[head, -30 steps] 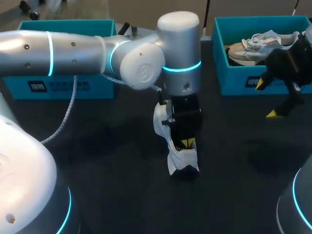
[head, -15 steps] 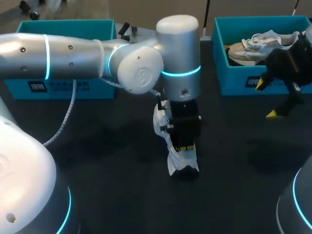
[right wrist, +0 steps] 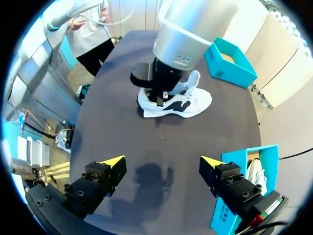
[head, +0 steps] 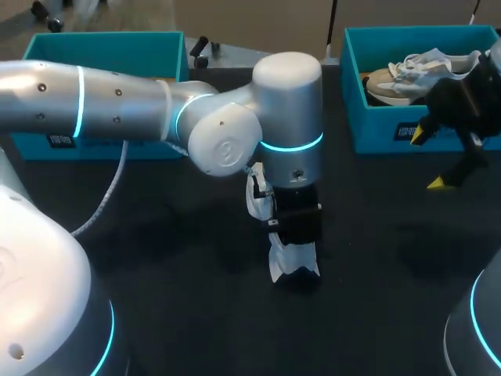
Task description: Take the shoe out of the shoebox, open the shoe tongue, remove and reinsert the insole, then place the shoe into the shoebox
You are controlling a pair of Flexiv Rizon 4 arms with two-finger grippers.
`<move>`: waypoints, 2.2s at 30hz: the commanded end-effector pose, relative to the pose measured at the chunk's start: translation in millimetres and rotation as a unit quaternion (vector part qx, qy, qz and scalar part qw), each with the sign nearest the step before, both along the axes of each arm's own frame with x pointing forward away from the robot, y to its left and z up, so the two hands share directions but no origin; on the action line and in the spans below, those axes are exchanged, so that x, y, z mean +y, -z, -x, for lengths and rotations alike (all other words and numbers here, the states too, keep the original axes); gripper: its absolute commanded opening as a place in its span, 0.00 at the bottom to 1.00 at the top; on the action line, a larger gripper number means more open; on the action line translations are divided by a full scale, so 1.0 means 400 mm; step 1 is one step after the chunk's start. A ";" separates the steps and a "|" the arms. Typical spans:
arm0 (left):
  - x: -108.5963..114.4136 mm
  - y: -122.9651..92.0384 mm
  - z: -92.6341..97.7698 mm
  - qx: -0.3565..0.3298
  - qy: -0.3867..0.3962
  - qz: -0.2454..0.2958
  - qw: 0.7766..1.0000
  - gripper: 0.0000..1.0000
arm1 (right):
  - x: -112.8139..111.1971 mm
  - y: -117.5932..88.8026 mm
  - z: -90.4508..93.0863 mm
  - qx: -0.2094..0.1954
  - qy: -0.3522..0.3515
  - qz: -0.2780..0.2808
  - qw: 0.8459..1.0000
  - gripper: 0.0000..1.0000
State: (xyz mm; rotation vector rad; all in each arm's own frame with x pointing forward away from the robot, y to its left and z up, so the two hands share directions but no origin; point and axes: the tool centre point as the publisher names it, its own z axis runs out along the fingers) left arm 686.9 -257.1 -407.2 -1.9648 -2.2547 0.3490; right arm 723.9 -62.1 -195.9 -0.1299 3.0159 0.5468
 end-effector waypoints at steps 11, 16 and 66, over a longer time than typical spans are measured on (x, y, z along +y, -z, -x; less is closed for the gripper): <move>0.017 0.032 -0.058 -0.033 -0.031 -0.007 0.999 0.00 | 0.002 0.002 -0.001 0.000 0.000 0.001 1.000 1.00; 0.023 0.027 -0.085 -0.058 -0.034 -0.008 0.998 0.00 | 0.002 0.002 -0.001 0.000 0.000 0.001 1.000 1.00; 0.058 -0.156 -0.182 -0.175 -0.019 -0.021 0.984 0.75 | 0.002 0.002 -0.001 0.000 0.000 0.001 1.000 1.00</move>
